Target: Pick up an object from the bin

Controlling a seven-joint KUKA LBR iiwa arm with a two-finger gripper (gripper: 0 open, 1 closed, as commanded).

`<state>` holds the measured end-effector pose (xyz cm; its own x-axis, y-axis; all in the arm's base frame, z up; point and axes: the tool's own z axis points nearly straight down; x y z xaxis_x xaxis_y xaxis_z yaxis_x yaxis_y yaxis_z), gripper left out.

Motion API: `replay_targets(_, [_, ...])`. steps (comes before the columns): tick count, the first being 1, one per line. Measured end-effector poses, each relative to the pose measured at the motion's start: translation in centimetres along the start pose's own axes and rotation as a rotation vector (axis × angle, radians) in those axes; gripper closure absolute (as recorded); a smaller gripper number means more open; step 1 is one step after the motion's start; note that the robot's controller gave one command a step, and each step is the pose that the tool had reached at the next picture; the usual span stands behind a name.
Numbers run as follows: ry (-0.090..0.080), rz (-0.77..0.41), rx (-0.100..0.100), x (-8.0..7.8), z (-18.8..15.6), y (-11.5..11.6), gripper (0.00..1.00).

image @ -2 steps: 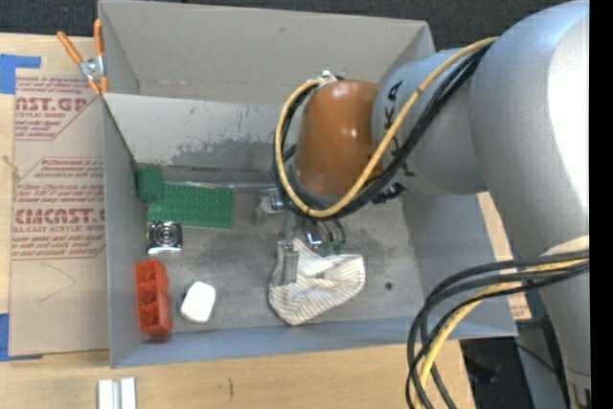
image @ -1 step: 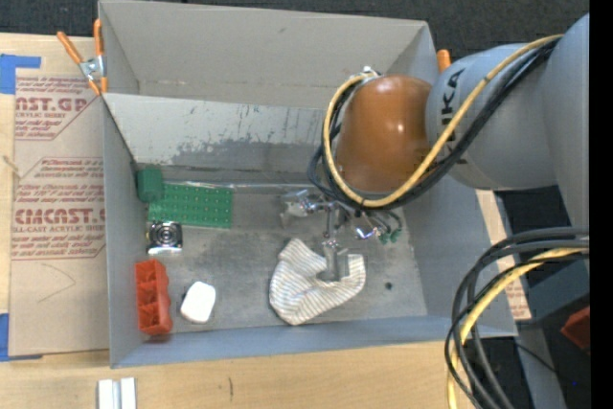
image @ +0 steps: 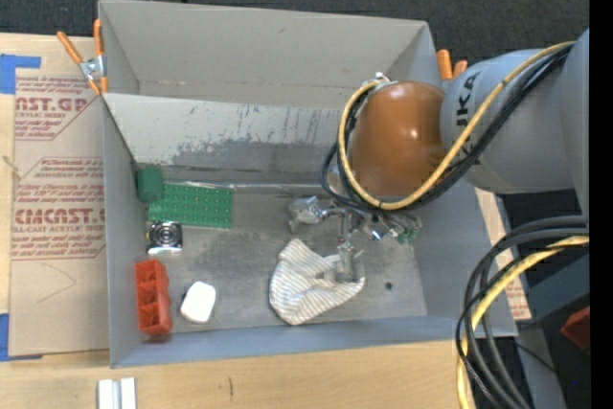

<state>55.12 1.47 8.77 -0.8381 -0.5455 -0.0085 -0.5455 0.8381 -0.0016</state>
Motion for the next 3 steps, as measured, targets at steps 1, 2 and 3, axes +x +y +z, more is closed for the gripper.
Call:
replay_targets(1, [0.000,0.218,-0.003,4.2,1.3,2.8,1.00])
replay_targets(2, [0.000,0.218,-0.004,4.2,1.3,2.8,1.00])
replay_targets(3, [-0.005,0.191,-0.002,2.4,-13.6,2.4,1.00])
